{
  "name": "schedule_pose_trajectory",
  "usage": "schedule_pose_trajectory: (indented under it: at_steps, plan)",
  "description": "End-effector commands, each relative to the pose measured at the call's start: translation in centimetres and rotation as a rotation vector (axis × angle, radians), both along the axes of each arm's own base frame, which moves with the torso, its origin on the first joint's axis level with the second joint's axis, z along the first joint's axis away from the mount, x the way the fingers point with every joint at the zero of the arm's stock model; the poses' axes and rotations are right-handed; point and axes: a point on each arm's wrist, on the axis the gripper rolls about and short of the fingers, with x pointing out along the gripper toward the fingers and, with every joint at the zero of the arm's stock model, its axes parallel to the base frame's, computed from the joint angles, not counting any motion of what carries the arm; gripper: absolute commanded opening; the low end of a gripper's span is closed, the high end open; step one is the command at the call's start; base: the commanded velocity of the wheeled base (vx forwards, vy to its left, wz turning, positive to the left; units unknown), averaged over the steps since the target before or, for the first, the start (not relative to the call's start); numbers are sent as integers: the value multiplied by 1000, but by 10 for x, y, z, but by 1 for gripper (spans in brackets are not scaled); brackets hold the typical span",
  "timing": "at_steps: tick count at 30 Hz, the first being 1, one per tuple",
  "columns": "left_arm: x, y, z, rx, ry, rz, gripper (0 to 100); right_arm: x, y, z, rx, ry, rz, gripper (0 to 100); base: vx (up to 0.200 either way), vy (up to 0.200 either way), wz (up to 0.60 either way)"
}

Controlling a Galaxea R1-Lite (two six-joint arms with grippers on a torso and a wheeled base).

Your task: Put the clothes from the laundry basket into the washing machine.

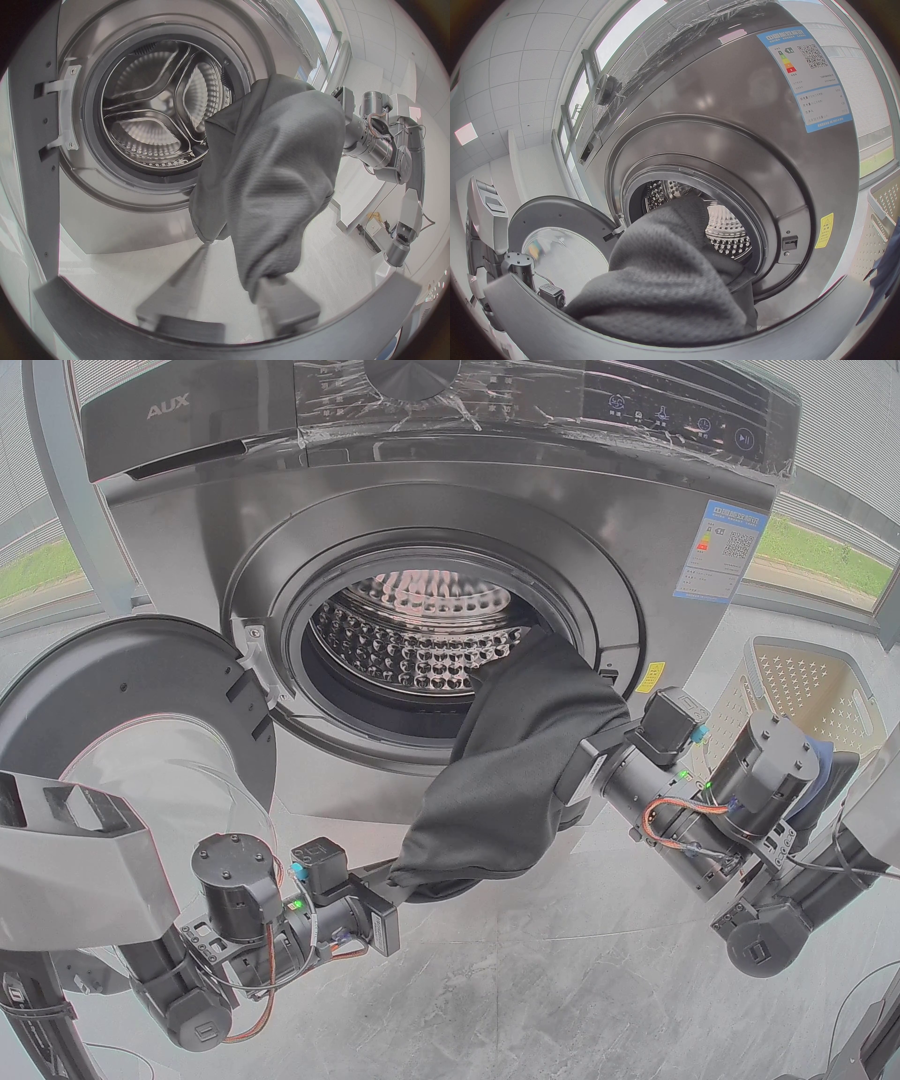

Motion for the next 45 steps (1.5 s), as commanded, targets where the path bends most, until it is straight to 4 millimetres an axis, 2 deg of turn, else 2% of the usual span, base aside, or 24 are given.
schedule_pose_trajectory:
  at_steps: [1, 6, 13, 20, 29, 40, 45]
  plan:
    - [2, -1, -8, 15, 24, 4, 100, 0, 0, 0, 2, -2, 0, 0, 0, 0, 0]
    - [-8, 4, -21, 61, 81, -5, 100, 1, 1, 1, 3, -3, -1, 0, 0, 0, 0]
    - [-18, 6, -23, 82, 103, -21, 100, 3, -2, -1, 1, 2, -15, 0, 0, 0, 0]
    - [-44, 6, -35, 144, 173, -82, 100, 4, -2, 0, 6, 0, -25, 0, 0, 0, 0]
    - [-42, 4, -34, 141, 165, -83, 100, 4, -2, 0, 7, 1, -26, 0, 0, 0, 0]
    - [-32, -1, -17, 74, 90, -70, 100, 9, -3, -7, -1, 21, -35, 0, 0, 0, 0]
    - [-32, 0, -16, 73, 89, -70, 100, 12, -4, -9, -2, 25, -45, 0, 0, 0, 0]
